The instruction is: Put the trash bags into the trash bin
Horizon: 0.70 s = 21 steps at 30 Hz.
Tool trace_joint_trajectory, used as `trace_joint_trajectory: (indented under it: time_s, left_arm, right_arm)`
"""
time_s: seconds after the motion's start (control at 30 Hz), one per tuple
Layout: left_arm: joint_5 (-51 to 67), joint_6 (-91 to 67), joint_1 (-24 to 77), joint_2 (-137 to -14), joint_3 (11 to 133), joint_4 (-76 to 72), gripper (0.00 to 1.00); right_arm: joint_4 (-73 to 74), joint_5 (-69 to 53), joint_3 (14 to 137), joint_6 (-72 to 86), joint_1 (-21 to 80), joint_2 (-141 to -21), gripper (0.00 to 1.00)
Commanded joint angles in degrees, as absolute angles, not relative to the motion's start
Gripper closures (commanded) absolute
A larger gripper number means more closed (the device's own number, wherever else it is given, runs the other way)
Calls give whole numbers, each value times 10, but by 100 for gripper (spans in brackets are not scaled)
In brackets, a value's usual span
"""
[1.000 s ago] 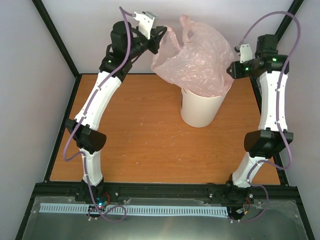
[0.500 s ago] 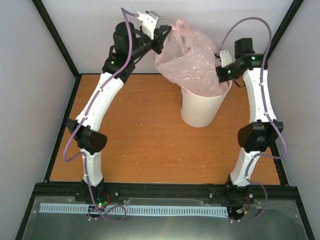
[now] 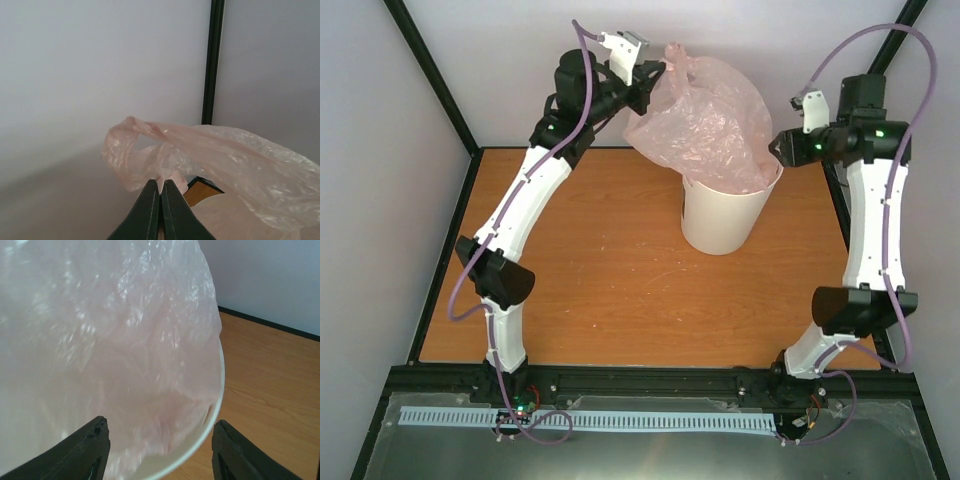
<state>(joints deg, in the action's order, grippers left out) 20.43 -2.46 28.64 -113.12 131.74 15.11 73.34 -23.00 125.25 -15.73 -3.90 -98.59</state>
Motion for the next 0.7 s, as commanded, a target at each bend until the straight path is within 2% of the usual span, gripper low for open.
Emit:
trace_joint_trajectory:
  time_s: [0.0, 0.23, 0.43, 0.67]
  left_arm:
    - [187, -26, 292, -1114, 1329, 151, 99]
    - [181, -22, 292, -1119, 1351, 145, 99]
    - [176, -17, 297, -1121, 1364, 144, 99]
    - [174, -6, 307, -1115, 1371, 141, 99]
  right_arm:
    - [754, -240, 1215, -178, -54, -941, 43]
    - [799, -340, 1173, -311, -49, -869, 52]
    - [796, -291, 1129, -361, 11, -851, 58]
    - [735, -232, 1117, -309, 24, -898, 71]
